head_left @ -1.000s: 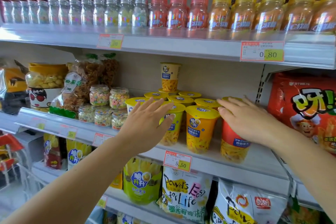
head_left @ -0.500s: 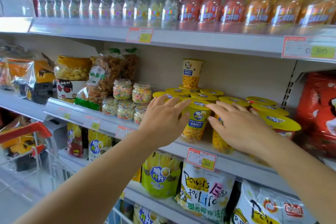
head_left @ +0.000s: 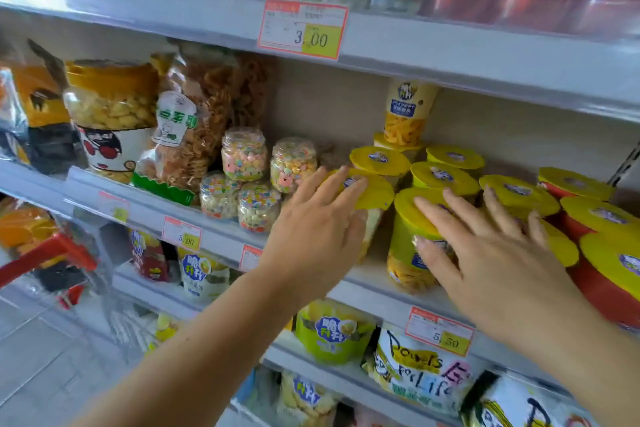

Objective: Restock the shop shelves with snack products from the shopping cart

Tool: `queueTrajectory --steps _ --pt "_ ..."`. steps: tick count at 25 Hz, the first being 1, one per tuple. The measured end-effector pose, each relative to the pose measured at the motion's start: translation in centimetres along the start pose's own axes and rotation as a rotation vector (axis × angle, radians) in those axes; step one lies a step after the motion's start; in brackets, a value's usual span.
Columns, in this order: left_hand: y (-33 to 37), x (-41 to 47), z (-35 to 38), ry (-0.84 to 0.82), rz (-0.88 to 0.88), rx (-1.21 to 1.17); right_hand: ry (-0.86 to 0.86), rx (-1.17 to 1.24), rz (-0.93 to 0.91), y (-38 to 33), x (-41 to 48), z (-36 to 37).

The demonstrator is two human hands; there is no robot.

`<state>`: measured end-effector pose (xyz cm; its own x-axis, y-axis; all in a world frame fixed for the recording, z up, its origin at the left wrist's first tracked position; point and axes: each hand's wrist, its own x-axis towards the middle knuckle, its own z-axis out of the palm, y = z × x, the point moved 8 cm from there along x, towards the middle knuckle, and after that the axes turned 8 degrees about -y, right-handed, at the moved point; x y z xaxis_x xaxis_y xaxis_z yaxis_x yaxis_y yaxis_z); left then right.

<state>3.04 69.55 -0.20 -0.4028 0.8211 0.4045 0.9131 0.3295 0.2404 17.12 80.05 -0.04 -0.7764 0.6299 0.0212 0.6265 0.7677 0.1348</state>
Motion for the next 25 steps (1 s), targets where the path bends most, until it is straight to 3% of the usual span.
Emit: queueTrajectory --steps 9,14,17,19,25 --pt "0.4 0.6 -0.5 -0.337 -0.028 -0.070 -0.230 -0.032 0.010 0.5 -0.2 0.0" --pt "-5.4 -3.1 -6.3 -0.280 -0.229 -0.040 -0.072 0.121 -0.145 -5.8 -0.4 -5.6" --pt "-10.9 -3.4 -8.3 -0.329 -0.312 -0.019 0.031 0.237 -0.249 -11.7 2.2 -8.2" --pt "-13.1 -2.0 -8.8 -0.346 -0.278 -0.007 0.112 0.237 -0.260 -14.5 5.2 -8.9" --pt "-14.9 2.1 -6.5 -0.500 -0.155 -0.041 0.002 0.190 -0.186 -19.4 9.9 -5.5"
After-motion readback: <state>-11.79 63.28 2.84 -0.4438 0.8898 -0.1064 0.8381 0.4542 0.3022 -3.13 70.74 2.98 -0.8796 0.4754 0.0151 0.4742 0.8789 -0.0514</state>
